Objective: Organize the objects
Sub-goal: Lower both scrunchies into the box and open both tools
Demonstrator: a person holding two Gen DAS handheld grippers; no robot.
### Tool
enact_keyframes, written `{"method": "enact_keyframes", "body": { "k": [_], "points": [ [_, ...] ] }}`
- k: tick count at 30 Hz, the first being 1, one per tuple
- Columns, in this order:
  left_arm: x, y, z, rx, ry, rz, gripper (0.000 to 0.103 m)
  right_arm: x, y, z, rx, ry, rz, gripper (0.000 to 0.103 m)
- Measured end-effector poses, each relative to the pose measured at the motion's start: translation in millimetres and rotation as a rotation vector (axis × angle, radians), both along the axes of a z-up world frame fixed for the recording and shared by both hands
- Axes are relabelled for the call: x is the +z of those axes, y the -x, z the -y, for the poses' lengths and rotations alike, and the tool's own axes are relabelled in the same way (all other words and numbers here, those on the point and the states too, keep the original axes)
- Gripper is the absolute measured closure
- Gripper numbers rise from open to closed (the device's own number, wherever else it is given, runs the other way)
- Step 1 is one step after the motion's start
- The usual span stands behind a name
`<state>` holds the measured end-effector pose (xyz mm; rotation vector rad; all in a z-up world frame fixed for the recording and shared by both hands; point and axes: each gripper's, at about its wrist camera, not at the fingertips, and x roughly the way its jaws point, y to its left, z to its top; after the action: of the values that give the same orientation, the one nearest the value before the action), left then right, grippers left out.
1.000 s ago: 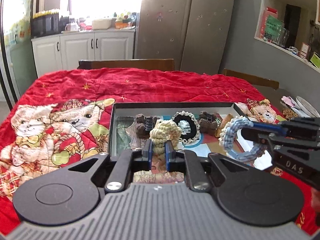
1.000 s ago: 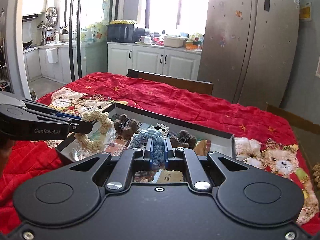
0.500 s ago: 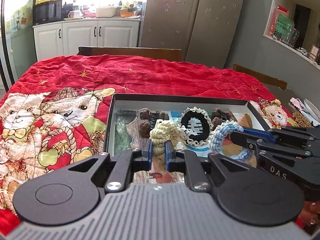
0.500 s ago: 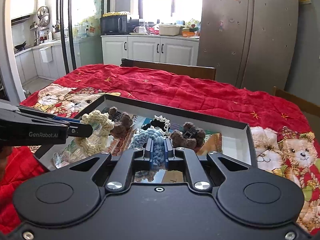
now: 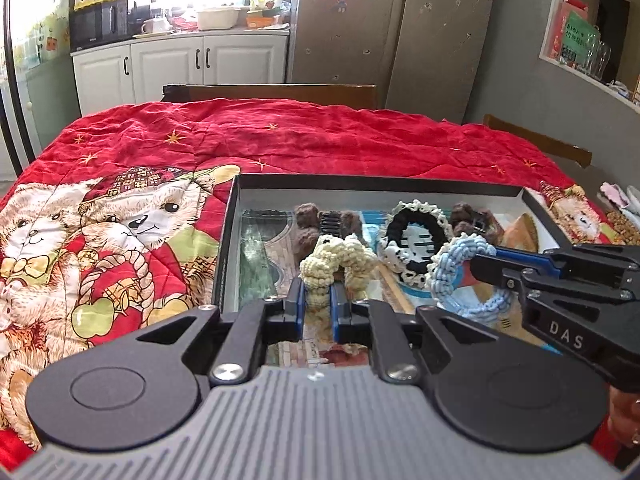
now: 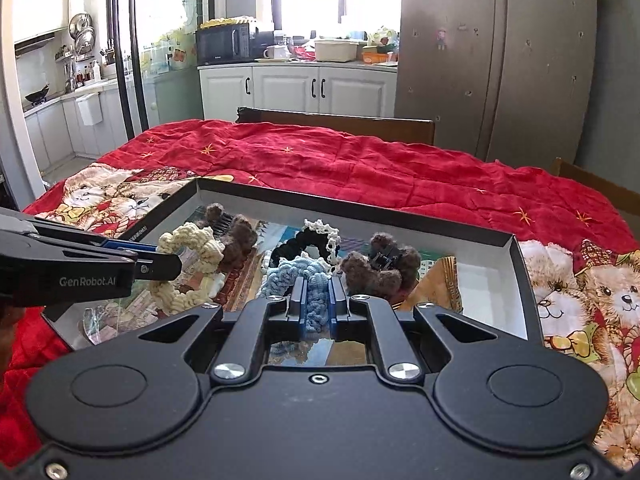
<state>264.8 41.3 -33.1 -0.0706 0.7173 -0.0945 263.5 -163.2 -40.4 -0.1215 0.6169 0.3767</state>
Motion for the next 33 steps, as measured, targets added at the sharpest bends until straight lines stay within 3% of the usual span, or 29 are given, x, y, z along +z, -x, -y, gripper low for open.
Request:
{"method": "enact_keyframes", "body": {
  "k": [22, 25, 28, 33],
  "points": [
    [-12, -5, 2, 0.010, -0.045, 0.000, 0.086, -19, -12, -2, -0.005, -0.001, -0.038, 0.093],
    [-13, -5, 2, 0.009, -0.048, 0.001, 0.081, -20, -12, -2, 0.000, 0.001, -0.042, 0.092],
    [-14, -6, 3, 0.002, -0.050, 0.000, 0.063, -21, -12, -3, 0.004, 0.007, -0.041, 0.092],
    [-13, -4, 3, 0.003, -0.050, 0.005, 0.062, -21, -10, -4, 0.007, 0.019, -0.041, 0.088]
  ]
}}
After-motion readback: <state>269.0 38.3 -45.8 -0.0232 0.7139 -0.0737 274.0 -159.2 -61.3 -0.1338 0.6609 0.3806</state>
